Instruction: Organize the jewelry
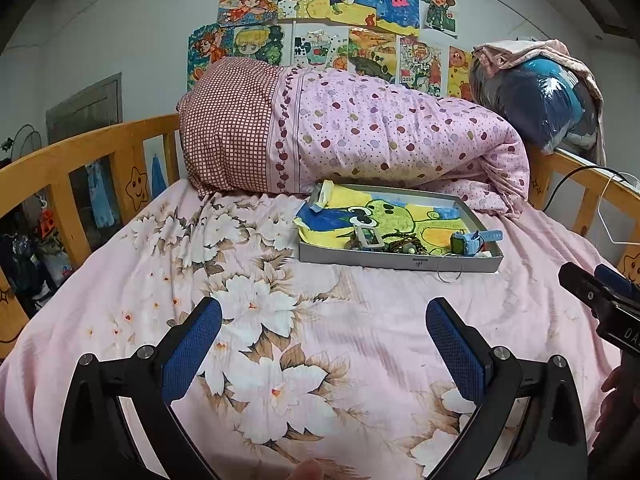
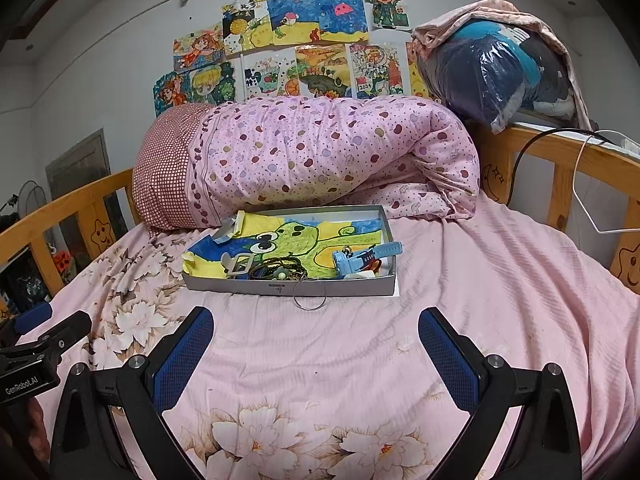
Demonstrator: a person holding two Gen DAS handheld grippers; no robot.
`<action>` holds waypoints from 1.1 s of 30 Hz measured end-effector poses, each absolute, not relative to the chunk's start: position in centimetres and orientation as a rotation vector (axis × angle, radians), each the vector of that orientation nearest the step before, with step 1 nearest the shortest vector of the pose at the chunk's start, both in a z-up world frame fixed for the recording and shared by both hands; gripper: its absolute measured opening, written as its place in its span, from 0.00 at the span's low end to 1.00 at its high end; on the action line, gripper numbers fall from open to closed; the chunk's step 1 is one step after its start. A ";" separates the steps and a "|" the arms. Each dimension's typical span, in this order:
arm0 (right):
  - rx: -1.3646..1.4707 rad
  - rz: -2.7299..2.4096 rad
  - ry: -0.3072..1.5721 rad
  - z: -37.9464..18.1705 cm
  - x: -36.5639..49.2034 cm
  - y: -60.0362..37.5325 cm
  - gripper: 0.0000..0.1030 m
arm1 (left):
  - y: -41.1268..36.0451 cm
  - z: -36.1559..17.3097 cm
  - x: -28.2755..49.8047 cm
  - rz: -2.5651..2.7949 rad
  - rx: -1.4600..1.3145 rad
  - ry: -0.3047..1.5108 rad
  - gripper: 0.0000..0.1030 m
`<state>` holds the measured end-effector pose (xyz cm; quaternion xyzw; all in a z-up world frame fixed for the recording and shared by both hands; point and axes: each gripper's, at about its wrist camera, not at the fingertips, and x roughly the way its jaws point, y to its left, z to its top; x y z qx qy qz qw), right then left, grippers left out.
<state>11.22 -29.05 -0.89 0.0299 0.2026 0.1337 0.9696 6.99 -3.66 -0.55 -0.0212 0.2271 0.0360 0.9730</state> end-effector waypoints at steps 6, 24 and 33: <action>0.059 0.268 0.410 -0.9 11.2 -29.1 1.00 | -3.7 -0.6 7.0 0.066 -0.040 0.460 0.97; 0.060 0.270 0.410 -0.9 11.2 -29.0 1.00 | -3.9 -0.6 7.0 0.066 -0.040 0.459 0.97; 0.060 0.269 0.411 -0.9 11.2 -29.0 1.00 | -4.0 -0.6 7.0 0.065 -0.040 0.460 0.97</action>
